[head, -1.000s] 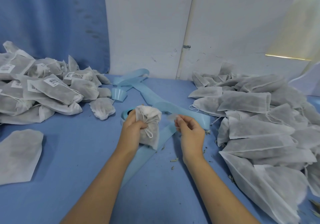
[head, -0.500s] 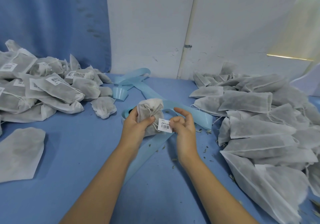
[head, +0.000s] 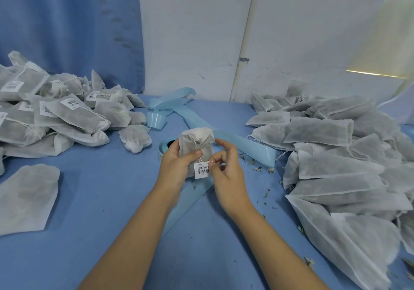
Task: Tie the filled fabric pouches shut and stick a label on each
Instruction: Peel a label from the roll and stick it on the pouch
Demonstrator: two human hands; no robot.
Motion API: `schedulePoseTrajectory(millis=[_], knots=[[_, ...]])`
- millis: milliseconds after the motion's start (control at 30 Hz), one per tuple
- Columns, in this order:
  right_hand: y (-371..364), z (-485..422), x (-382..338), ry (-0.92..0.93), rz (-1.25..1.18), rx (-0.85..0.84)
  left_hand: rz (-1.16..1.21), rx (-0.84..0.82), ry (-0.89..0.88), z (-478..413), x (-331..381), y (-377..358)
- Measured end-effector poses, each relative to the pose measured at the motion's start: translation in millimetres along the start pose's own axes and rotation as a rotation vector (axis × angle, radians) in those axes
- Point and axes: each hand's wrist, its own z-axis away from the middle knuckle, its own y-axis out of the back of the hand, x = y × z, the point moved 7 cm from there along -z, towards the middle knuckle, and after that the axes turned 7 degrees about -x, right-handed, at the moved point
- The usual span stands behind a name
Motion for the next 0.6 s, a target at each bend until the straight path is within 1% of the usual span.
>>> schedulePoseTrajectory(millis=[267, 467, 600], knots=[[-3, 1, -3, 0.023, 0.294, -0.024, 0.011, 0.0, 0.011, -1, -2, 1], [-1, 1, -7, 0.011, 0.346, 0.009, 0.065, -0.002, 0.039, 0, -5, 1], [-1, 2, -11, 0.027, 0.358, 0.035, 0.042, 0.018, 0.034, 0, -6, 2]])
